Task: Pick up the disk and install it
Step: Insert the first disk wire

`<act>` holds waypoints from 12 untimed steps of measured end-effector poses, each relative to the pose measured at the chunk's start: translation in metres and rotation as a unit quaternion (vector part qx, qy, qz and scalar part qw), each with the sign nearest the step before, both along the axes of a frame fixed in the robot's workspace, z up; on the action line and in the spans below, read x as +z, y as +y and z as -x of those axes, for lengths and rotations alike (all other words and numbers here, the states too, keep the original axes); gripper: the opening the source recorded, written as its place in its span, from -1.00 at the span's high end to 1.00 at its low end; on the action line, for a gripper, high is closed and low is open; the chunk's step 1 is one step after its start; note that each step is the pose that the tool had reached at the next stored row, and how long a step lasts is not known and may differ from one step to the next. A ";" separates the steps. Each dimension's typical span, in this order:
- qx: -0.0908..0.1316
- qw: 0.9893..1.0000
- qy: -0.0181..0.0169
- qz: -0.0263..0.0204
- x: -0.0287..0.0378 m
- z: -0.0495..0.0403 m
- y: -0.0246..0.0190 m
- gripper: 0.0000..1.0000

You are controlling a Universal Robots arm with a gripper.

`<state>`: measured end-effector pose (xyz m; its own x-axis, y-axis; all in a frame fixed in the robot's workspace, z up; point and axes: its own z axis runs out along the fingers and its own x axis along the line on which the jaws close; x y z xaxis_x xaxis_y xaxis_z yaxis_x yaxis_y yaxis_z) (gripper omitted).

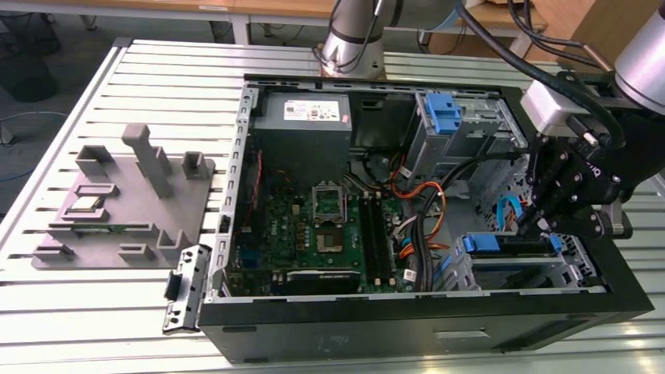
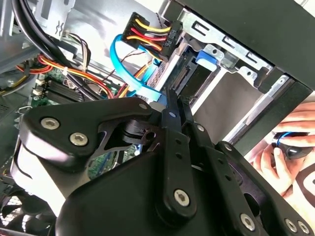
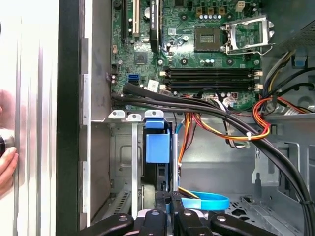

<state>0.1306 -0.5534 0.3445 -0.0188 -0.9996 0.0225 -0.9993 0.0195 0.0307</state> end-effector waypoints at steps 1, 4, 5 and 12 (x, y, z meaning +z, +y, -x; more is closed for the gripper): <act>0.001 1.000 -0.001 0.000 -0.0003 0.0006 -0.0002 0.68; 0.004 1.000 -0.002 0.000 -0.0005 0.0020 -0.0003 0.68; 0.006 1.000 -0.003 0.000 -0.0009 0.0022 -0.0003 0.68; 0.027 1.000 -0.008 0.000 -0.0035 0.0031 -0.0004 0.68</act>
<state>0.1275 -0.5537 0.3410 0.0353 -0.9991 0.0227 -0.9993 -0.0349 0.0152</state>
